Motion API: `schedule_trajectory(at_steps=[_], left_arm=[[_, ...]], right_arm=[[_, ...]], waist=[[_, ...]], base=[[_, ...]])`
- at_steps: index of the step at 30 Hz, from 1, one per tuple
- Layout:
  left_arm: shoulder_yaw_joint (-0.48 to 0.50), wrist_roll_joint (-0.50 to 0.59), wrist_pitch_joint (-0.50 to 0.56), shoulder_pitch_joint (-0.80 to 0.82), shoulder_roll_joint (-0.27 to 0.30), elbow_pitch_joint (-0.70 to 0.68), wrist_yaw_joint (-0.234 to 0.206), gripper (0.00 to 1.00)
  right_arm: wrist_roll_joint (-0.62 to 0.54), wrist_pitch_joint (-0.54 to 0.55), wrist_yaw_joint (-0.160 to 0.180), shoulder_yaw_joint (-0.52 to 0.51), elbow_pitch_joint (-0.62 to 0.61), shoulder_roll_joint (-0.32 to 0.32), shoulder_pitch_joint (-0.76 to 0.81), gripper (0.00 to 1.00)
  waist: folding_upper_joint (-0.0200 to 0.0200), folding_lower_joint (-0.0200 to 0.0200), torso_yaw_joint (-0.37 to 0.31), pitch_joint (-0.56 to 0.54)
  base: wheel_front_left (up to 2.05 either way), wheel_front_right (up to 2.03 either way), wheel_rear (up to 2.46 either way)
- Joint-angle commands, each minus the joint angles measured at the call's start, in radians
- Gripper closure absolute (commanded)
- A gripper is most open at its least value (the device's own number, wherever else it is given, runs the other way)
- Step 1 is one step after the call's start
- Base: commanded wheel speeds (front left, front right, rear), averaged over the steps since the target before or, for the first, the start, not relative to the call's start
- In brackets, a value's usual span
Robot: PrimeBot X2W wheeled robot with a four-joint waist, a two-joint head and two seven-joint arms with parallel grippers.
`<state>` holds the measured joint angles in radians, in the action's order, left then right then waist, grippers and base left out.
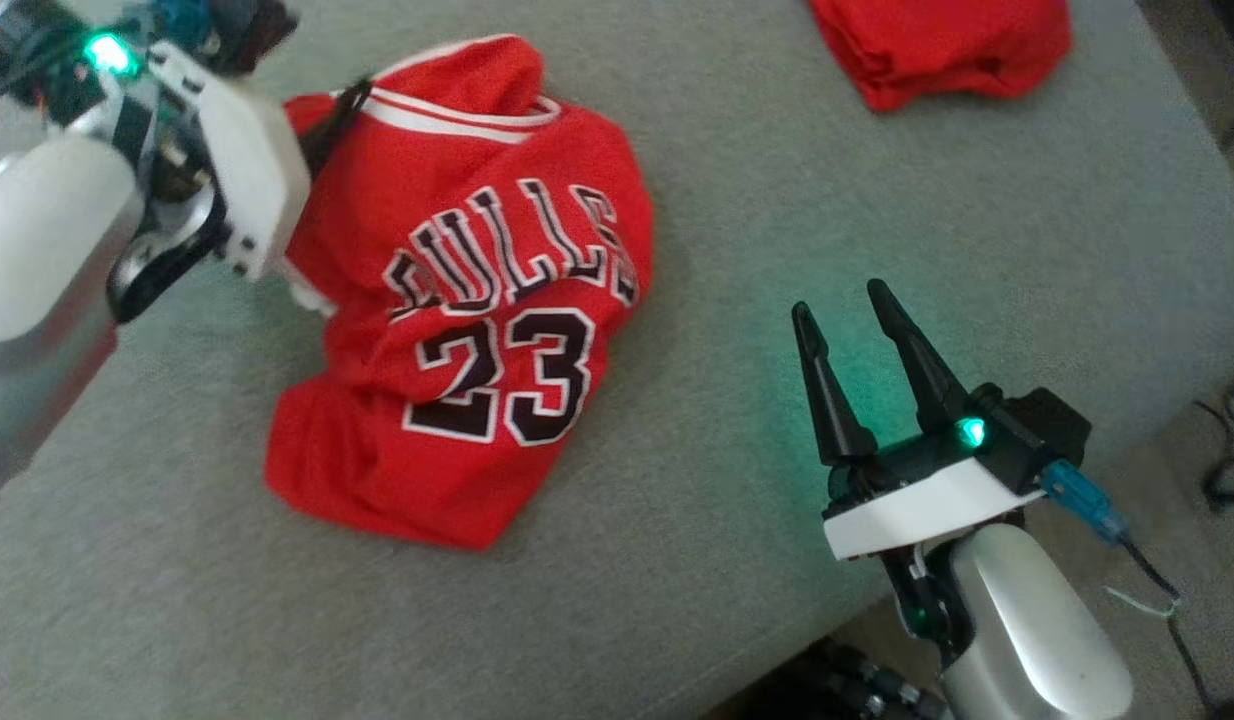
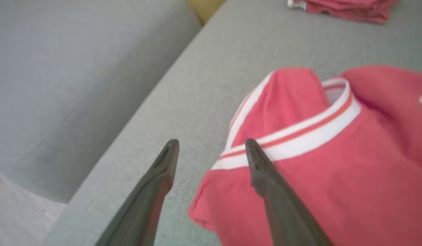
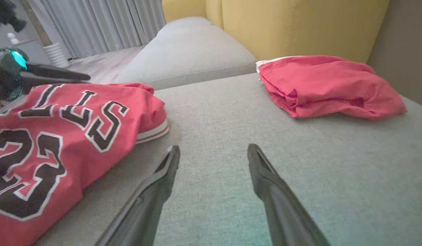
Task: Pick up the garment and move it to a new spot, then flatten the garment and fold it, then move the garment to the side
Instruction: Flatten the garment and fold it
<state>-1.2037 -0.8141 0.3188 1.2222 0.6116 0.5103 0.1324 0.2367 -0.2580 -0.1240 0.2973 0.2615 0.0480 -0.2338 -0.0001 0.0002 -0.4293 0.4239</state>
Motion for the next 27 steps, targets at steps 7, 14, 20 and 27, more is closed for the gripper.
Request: schedule_trajectory(at_steps=[7, 14, 20, 27], left_arm=[[-0.07, -0.098, 0.158, 0.034, 0.092, -0.008, -0.002, 0.0], [-0.076, -0.054, 0.21, -0.033, 0.126, -0.111, -0.002, 1.0], [-0.076, -0.06, 0.042, 0.014, 0.079, -0.169, -0.002, 1.0], [-0.076, -0.099, -0.149, 0.163, -0.087, -0.165, -0.002, 1.0]], right_arm=[[0.027, -0.004, -0.007, 0.024, -0.033, 0.002, -0.009, 0.0], [0.028, -0.004, -0.007, 0.022, -0.032, 0.002, -0.007, 0.0], [0.012, -0.004, -0.007, 0.018, -0.019, 0.002, 0.005, 0.0], [-0.011, -0.004, -0.007, 0.009, -0.006, 0.002, 0.023, 0.0]], waist=[[0.0001, -0.0002, -0.074, 0.028], [0.0001, -0.0002, -0.084, 0.015], [0.0001, -0.0002, -0.072, -0.03], [0.0001, -0.0002, -0.042, -0.104]], base=[[0.0, 0.0, 0.0], [0.0, 0.0, 0.0], [0.0, 0.0, 0.0], [0.0, 0.0, 0.0]])
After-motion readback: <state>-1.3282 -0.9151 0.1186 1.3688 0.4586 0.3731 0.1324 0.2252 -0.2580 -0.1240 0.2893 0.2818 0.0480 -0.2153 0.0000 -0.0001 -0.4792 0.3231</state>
